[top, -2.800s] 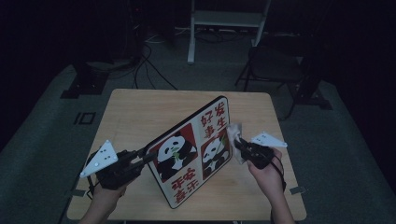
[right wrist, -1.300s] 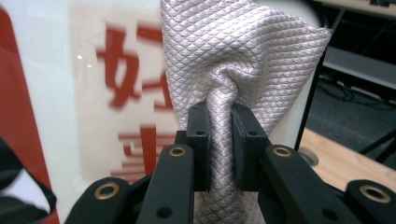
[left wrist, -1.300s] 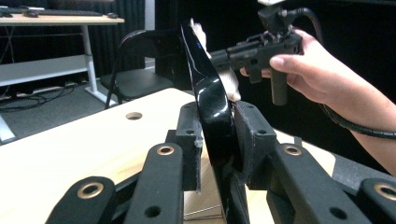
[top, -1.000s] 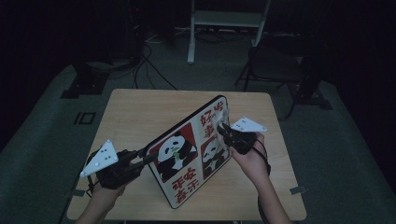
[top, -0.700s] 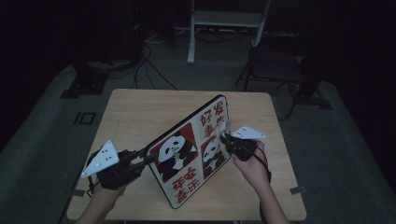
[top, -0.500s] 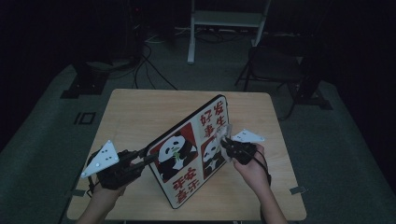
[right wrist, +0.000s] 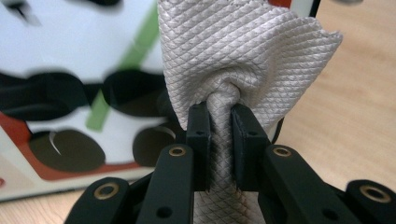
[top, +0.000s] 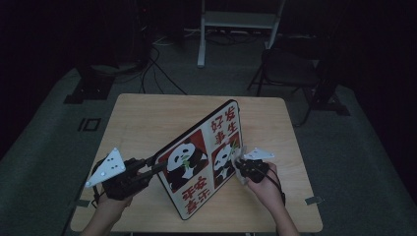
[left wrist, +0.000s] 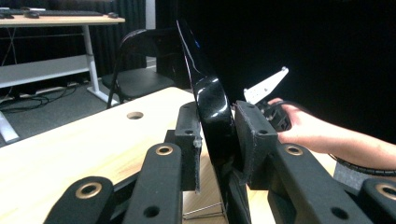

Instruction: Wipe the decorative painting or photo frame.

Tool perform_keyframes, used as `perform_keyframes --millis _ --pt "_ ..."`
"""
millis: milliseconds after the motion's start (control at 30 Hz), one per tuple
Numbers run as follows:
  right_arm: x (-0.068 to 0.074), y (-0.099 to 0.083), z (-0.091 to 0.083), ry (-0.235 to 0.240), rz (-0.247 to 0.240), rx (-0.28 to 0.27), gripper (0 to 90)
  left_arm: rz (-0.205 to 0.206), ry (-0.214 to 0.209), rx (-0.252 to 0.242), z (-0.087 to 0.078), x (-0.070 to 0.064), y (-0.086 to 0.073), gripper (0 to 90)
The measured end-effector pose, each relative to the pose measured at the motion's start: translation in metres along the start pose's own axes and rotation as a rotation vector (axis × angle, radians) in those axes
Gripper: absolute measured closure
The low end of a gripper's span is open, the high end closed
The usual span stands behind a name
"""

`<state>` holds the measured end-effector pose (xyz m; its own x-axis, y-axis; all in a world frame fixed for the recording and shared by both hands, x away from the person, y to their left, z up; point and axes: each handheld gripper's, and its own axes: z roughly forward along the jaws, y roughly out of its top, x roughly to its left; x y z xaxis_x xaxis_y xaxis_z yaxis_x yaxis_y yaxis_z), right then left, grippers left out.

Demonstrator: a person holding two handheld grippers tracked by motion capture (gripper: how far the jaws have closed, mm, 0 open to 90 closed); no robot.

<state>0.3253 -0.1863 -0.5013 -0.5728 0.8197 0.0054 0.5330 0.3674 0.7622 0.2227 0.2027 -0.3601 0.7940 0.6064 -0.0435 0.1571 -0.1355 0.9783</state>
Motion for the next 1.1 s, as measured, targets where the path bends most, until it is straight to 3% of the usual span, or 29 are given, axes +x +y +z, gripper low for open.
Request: perform_keyframes --millis 233,467,533,567,600,633,667,700,767,900,1100 --pt "-0.004 -0.02 0.015 -0.004 0.012 0.098 79.3 -0.002 -0.002 -0.002 0.0 0.0 0.0 73.1" --pt "-0.005 -0.027 0.015 -0.005 0.032 0.112 79.7 0.003 0.0 0.001 0.0 -0.001 0.0 73.0" --pt "-0.007 -0.024 0.009 -0.013 0.035 0.087 79.7 0.002 0.0 0.0 0.0 -0.001 0.0 73.0" --pt "-0.009 -0.018 0.0 -0.026 0.04 0.045 79.8 0.002 0.001 0.0 0.0 -0.001 0.0 73.1" --pt "-0.009 -0.018 0.0 -0.026 0.04 0.045 79.8 0.002 0.001 0.0 0.0 -0.001 0.0 73.1" --pt "-0.011 -0.01 -0.014 -0.033 0.046 -0.014 79.8 0.002 0.0 0.0 0.0 -0.001 0.0 73.1" --pt "-0.011 -0.01 -0.014 -0.033 0.046 -0.014 79.8 0.002 0.0 0.0 0.0 -0.001 0.0 73.1" --pt "-0.012 0.0 -0.029 -0.039 0.046 -0.072 79.7 0.003 0.001 0.0 0.0 -0.001 0.0 73.1" --pt "-0.012 0.004 -0.034 -0.039 0.044 -0.09 79.7 0.003 0.002 0.001 0.0 -0.001 0.0 73.1" --pt "-0.008 0.028 -0.061 -0.023 0.036 -0.193 79.7 0.004 0.006 0.001 0.0 -0.001 0.0 73.2" --pt "0.004 0.055 -0.08 0.0 0.0 -0.291 79.7 0.003 0.005 0.0 0.0 -0.001 0.0 73.2"
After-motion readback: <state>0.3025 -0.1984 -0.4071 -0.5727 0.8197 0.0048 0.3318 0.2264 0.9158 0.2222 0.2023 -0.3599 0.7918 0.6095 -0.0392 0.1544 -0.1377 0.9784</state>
